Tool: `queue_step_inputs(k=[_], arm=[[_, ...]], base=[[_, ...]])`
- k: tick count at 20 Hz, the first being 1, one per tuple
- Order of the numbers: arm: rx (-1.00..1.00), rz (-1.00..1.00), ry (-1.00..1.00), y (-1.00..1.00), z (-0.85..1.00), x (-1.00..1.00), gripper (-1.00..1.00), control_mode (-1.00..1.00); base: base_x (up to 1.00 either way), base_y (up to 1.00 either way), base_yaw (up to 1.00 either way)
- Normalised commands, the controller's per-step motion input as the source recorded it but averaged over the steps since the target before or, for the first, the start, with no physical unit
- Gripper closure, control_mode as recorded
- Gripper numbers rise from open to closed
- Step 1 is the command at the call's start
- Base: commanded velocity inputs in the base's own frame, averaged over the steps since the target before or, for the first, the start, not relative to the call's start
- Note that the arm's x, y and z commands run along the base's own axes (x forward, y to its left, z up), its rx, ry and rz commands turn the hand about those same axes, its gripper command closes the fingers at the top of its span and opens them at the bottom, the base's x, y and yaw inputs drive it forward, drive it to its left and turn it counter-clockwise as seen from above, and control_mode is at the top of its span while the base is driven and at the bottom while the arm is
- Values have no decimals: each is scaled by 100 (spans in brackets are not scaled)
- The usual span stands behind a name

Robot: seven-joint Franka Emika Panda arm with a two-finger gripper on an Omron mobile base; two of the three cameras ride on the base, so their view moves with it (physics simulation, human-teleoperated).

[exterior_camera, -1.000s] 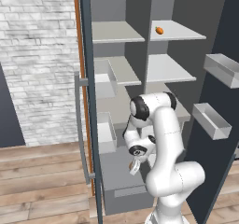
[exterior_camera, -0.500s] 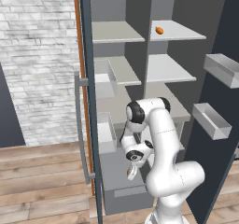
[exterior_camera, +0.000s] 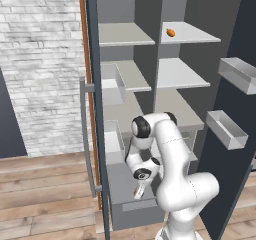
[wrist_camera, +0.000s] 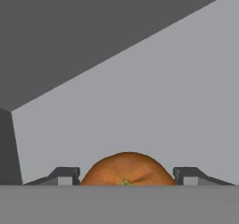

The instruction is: Take the carrot and tangerine from the fridge shelf and place them in the freezer drawer to begin freezing them.

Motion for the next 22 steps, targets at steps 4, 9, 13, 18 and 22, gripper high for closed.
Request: queue_step_inputs(k=[4,9,13,18,22], arm=[[0,0,6,2,-34,0,100,-100],[0,0,3,4,-32,-1,100,-100],[0,0,0,5,-16,-13,-100,-100],[0,0,-1,0,0,0,-100,-100],[0,0,-7,-6,16,0,-100,-100]], base=[[0,0,0],[0,0,0],[0,0,0],[0,0,0],[0,0,0]])
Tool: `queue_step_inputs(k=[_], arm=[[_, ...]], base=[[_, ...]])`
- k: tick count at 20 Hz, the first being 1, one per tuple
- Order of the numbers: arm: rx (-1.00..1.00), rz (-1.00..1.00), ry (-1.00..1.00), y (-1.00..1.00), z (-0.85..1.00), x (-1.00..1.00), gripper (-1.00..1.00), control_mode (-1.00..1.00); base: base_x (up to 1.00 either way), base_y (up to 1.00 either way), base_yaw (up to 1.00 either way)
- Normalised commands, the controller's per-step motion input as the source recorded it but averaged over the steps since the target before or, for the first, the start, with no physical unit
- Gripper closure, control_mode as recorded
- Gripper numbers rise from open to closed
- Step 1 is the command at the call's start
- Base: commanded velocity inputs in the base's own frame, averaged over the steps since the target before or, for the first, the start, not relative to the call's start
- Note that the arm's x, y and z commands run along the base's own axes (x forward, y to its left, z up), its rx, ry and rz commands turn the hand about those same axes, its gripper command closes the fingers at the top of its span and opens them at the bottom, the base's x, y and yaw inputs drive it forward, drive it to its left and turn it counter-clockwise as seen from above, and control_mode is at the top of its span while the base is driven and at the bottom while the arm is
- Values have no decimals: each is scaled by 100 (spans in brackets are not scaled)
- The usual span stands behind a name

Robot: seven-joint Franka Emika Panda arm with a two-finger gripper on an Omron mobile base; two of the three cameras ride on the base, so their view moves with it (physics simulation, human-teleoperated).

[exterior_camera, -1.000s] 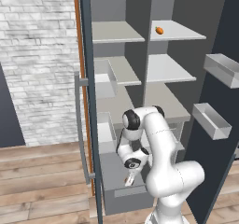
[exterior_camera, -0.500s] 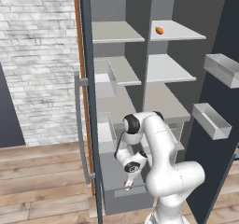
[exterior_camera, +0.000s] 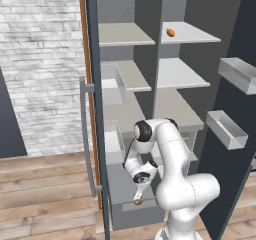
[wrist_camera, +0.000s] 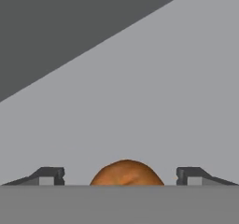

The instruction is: Take the carrot and tangerine from the fridge shelf and place them in the freezer drawer to begin freezing them.

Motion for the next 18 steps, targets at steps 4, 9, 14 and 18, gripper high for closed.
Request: queue_step_inputs(k=[4,9,14,18], arm=[[0,0,-11,-9,40,0,-100,-100],[0,-2,-12,-17,56,0,-100,-100],[0,-7,-12,-30,64,-9,-100,-100],[0,-12,-5,-40,81,0,-100,-100]], base=[[0,0,0],[0,0,0],[0,0,0],[0,0,0]])
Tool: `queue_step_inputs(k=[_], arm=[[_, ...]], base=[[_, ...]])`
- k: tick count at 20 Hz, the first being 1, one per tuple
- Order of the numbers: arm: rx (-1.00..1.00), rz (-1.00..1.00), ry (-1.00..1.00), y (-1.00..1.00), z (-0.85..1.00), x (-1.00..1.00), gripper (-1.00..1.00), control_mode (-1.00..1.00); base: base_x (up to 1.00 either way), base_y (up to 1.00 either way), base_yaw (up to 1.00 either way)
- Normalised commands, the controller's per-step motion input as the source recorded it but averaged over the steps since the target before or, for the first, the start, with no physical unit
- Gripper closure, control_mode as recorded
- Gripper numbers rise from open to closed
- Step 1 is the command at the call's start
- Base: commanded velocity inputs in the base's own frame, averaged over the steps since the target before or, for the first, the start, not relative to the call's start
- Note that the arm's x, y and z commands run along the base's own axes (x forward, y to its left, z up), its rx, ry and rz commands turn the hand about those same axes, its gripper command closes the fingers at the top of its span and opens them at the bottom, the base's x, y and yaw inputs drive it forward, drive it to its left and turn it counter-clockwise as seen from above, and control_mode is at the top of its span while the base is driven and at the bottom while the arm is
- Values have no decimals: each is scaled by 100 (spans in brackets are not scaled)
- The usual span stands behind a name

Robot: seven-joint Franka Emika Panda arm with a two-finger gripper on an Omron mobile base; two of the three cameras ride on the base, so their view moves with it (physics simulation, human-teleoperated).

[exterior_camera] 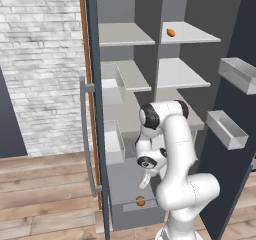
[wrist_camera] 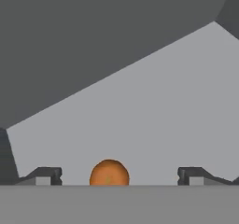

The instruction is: Take the carrot and tangerine from the fridge shelf and place them in the freezer drawer to begin freezing them.

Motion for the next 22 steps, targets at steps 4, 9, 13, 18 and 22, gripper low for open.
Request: queue_step_inputs(k=[4,9,13,18,22], arm=[[0,-7,-3,-61,89,0,-100,-100],[0,0,-1,-77,98,0,-100,-100],[1,3,-2,-83,99,0,-100,-100],[0,14,0,-67,94,0,-100,-100],[0,16,0,-44,87,0,-100,-100]], base=[[0,0,0],[0,0,0],[0,0,0],[0,0,0],[0,0,0]])
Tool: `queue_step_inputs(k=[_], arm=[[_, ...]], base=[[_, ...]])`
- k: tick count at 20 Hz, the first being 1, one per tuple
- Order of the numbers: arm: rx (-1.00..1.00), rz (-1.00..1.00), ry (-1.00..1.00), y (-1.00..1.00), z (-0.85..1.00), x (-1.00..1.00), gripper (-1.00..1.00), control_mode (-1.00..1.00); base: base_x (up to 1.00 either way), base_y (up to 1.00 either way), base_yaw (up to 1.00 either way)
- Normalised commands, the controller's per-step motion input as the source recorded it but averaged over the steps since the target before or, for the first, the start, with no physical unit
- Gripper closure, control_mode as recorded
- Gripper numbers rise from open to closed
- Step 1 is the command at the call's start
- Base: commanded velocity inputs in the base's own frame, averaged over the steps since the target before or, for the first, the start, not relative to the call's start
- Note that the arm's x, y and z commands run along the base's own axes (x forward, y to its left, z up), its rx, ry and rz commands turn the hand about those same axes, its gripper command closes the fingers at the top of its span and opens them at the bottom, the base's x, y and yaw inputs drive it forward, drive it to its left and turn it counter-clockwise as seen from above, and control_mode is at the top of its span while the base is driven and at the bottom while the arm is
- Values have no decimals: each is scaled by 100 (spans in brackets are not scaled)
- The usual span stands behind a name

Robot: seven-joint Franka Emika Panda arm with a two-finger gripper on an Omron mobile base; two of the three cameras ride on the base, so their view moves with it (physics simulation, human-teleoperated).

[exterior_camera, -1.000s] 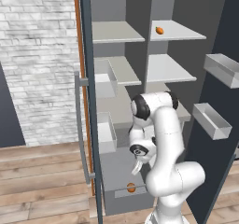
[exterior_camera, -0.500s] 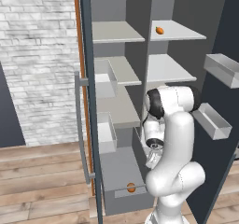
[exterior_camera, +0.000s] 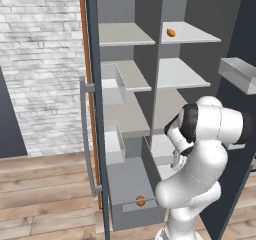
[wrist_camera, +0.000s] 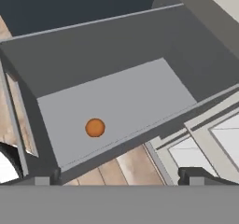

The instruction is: Take the carrot and tangerine from the fridge shelf and place them in the freezer drawer to begin freezing them.

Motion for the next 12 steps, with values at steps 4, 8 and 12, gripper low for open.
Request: queue_step_inputs(k=[4,8,12], arm=[[0,7,0,-18,99,-1,-100,-100],[1,0,0,0,99,-15,-100,-100],[2,-12,0,0,75,-42,-100,-100]], base=[[0,0,0],[0,0,0],[0,0,0]])
